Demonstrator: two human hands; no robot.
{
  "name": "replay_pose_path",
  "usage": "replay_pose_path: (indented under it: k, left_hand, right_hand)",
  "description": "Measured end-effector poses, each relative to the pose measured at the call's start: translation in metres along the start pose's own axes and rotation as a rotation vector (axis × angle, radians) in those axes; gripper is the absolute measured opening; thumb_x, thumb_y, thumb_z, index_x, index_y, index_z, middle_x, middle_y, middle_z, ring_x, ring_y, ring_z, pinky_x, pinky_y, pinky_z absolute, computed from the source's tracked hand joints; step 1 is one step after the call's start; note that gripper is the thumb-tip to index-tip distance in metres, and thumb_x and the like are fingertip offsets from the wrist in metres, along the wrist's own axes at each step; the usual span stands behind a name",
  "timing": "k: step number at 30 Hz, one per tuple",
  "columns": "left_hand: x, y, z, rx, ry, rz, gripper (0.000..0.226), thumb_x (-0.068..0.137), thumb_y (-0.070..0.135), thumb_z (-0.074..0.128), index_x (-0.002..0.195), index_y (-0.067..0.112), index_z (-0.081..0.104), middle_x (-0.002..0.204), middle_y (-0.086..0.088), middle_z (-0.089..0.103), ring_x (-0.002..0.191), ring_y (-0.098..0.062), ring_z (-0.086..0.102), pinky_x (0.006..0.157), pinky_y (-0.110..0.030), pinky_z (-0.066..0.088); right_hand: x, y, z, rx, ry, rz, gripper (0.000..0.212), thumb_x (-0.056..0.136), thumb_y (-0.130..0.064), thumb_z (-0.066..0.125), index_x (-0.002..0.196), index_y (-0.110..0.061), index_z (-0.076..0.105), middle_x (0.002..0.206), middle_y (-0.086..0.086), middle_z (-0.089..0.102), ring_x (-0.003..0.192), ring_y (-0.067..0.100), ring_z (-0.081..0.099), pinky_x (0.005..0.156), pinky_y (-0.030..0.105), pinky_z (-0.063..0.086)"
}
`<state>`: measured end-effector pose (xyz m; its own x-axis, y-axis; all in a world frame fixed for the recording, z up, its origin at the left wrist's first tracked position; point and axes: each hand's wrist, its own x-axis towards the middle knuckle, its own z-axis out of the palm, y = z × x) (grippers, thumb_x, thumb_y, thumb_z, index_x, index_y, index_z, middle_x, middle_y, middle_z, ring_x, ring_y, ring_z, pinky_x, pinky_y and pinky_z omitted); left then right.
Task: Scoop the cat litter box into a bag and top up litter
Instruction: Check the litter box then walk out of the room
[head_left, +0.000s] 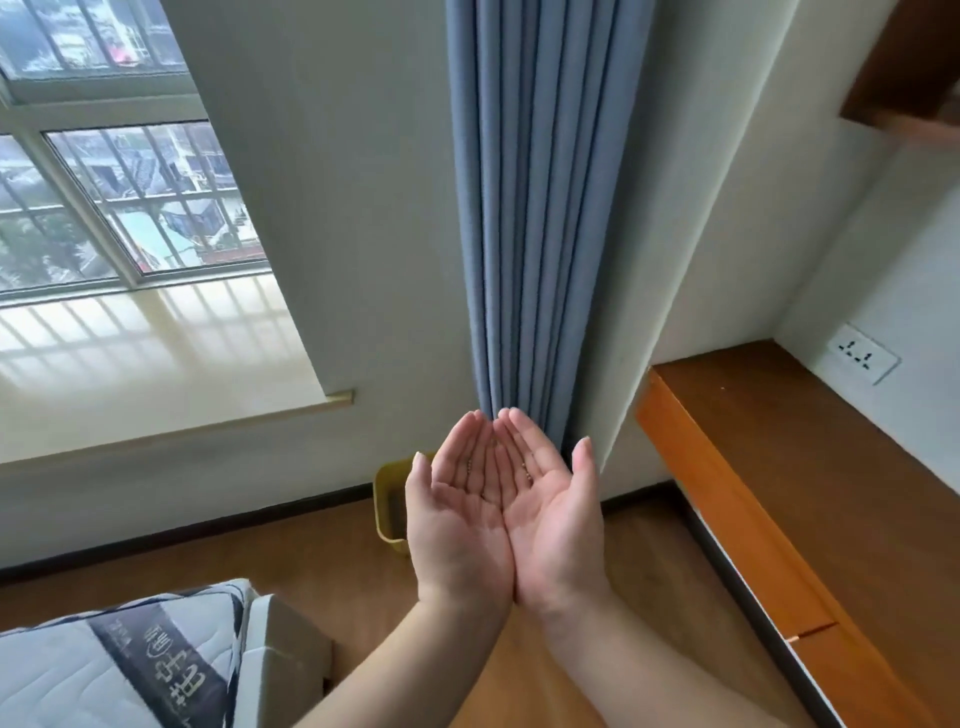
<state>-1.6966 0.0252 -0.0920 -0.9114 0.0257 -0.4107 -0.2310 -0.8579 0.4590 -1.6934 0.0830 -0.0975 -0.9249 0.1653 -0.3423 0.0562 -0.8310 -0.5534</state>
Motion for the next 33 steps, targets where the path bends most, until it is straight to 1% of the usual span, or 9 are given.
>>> replay_pose_path:
  k: [7,11,12,15,16,18,19,26,33]
  left_hand:
    - [-0.089,-0.071,0.022,0.106,-0.139,-0.084,0.055,0.103,0.039,0.028,0.123,0.002,0.063,0.12,-0.016,0.069,0.113,-0.026,0.066,0.105,-0.039,0.042]
    - [-0.165,-0.14,0.035,0.185,-0.189,-0.179,0.039,0.095,0.022,0.043,0.12,0.003,0.065,0.117,-0.015,0.07,0.109,-0.026,0.068,0.098,-0.038,0.052]
    - [-0.183,-0.157,0.036,0.211,-0.2,-0.216,0.037,0.098,0.021,0.042,0.12,0.004,0.065,0.116,-0.014,0.071,0.109,-0.026,0.068,0.097,-0.037,0.053]
    - [-0.233,-0.205,0.04,0.295,-0.262,-0.324,0.037,0.101,0.021,0.038,0.121,0.006,0.065,0.117,-0.012,0.071,0.108,-0.025,0.068,0.1,-0.039,0.047]
    - [-0.248,-0.218,0.042,0.311,-0.278,-0.35,0.038,0.101,0.021,0.037,0.12,0.006,0.065,0.116,-0.012,0.071,0.108,-0.025,0.068,0.1,-0.038,0.046]
    - [-0.273,-0.238,0.047,0.328,-0.304,-0.399,0.039,0.101,0.021,0.035,0.119,0.004,0.065,0.115,-0.013,0.071,0.107,-0.025,0.069,0.101,-0.039,0.045]
    - [-0.284,-0.247,0.05,0.337,-0.322,-0.427,0.04,0.101,0.021,0.034,0.119,0.004,0.065,0.115,-0.013,0.071,0.107,-0.025,0.069,0.103,-0.039,0.044]
    - [-0.337,-0.307,0.055,0.389,-0.497,-0.706,0.05,0.104,0.031,0.026,0.12,0.003,0.065,0.117,-0.013,0.07,0.113,-0.027,0.065,0.106,-0.041,0.043]
    - [-0.391,-0.351,0.033,0.466,-0.615,-1.059,0.049,0.103,0.031,0.028,0.123,0.005,0.064,0.121,-0.013,0.069,0.117,-0.027,0.063,0.112,-0.043,0.038]
  right_hand:
    - [-0.085,-0.061,-0.067,-0.007,0.016,-0.141,0.067,0.096,-0.056,0.018,0.13,-0.013,0.055,0.129,0.005,0.062,0.124,0.021,0.054,0.112,0.04,0.034]
    - [-0.156,-0.107,-0.133,-0.03,0.077,-0.223,0.069,0.093,-0.058,0.018,0.129,-0.013,0.056,0.129,0.004,0.062,0.121,0.018,0.057,0.109,0.037,0.037]
    - [-0.174,-0.118,-0.149,-0.055,0.125,-0.24,0.073,0.093,-0.061,0.017,0.13,-0.012,0.055,0.132,0.006,0.059,0.123,0.018,0.056,0.111,0.039,0.035]
    - [-0.228,-0.148,-0.188,-0.11,0.223,-0.339,0.097,0.089,-0.071,0.003,0.14,0.001,0.042,0.15,0.01,0.035,0.134,0.016,0.041,0.118,0.041,0.022]
    - [-0.242,-0.156,-0.203,-0.075,0.227,-0.359,0.092,0.091,-0.069,0.005,0.137,-0.001,0.046,0.147,0.01,0.041,0.132,0.018,0.045,0.117,0.042,0.024]
    - [-0.266,-0.171,-0.225,0.056,0.29,-0.398,0.072,0.097,-0.058,0.013,0.129,-0.01,0.056,0.13,0.008,0.061,0.122,0.021,0.056,0.113,0.043,0.031]
    - [-0.276,-0.177,-0.234,0.117,0.299,-0.44,0.07,0.097,-0.057,0.015,0.128,-0.011,0.058,0.126,0.006,0.064,0.12,0.021,0.058,0.112,0.041,0.034]
    - [-0.341,-0.207,-0.27,0.277,0.439,-0.751,0.069,0.097,-0.056,0.018,0.124,-0.01,0.061,0.123,0.007,0.066,0.115,0.019,0.061,0.102,0.035,0.042]
    - [-0.407,-0.2,-0.302,0.386,0.685,-1.023,0.067,0.096,-0.058,0.021,0.123,-0.013,0.064,0.122,0.006,0.066,0.117,0.021,0.06,0.108,0.041,0.037]
